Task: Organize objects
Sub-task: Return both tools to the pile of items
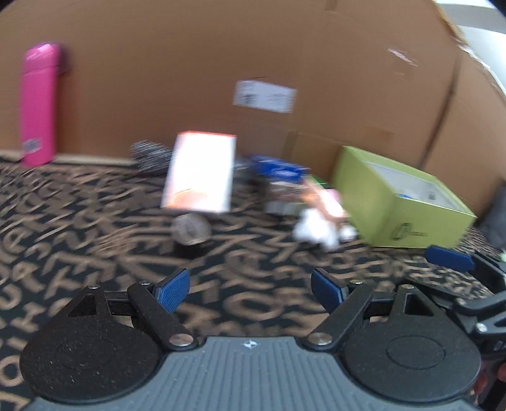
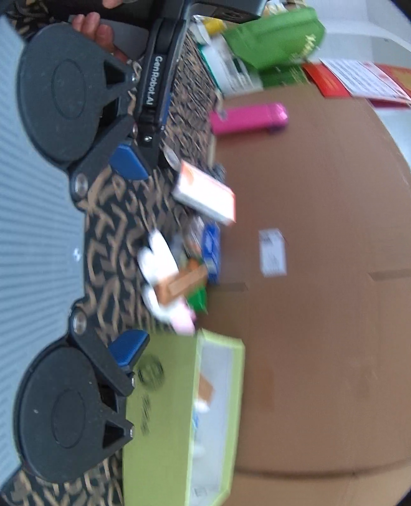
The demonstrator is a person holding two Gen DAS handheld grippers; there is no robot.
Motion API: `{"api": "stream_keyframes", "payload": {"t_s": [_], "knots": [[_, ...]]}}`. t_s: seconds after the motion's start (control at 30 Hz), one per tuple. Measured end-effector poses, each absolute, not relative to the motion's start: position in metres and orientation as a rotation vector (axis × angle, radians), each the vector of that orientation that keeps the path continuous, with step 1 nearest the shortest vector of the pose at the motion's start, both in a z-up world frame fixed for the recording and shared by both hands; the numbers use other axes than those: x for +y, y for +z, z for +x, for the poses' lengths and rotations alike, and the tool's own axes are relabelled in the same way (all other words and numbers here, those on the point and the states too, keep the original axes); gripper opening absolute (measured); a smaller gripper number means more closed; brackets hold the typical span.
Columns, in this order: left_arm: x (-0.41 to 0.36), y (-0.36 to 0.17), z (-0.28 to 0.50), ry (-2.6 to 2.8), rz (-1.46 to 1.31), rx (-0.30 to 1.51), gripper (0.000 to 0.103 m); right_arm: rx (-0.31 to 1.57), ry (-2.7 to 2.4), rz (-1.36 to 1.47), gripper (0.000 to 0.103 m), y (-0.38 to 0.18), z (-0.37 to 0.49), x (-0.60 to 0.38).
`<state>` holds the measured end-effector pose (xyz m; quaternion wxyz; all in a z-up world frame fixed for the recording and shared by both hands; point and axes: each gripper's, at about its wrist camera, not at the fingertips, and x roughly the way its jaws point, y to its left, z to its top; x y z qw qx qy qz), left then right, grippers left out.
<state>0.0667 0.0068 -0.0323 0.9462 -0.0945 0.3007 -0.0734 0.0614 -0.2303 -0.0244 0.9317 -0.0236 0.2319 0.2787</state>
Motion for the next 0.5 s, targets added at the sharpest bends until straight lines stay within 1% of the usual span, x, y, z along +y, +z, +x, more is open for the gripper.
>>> {"api": "stream_keyframes", "payload": {"t_s": [0.13, 0.2, 0.4, 0.43, 0.47, 0.5], "knots": [[0.039, -0.037, 0.072, -0.109, -0.234, 0.623, 0.082, 0.506, 0.629, -0.072, 0.103, -0.032, 0.061, -0.199], [0.045, -0.036, 0.082, -0.124, -0.222, 0.611, 0.074, 0.521, 0.648, -0.082, 0.103, -0.034, 0.063, -0.186], [0.038, -0.046, 0.129, -0.153, -0.158, 0.626, 0.073, 0.534, 0.627, -0.114, 0.103, -0.033, 0.067, -0.166], [0.036, -0.049, 0.137, -0.16, -0.151, 0.64, 0.072, 0.536, 0.605, -0.125, 0.103, -0.032, 0.068, -0.164], [0.034, -0.051, 0.142, -0.167, -0.142, 0.651, 0.058, 0.537, 0.58, -0.143, 0.1, -0.032, 0.07, -0.162], [0.033, -0.052, 0.145, -0.179, -0.128, 0.652, 0.033, 0.533, 0.557, -0.161, 0.091, -0.031, 0.072, -0.161]]}}
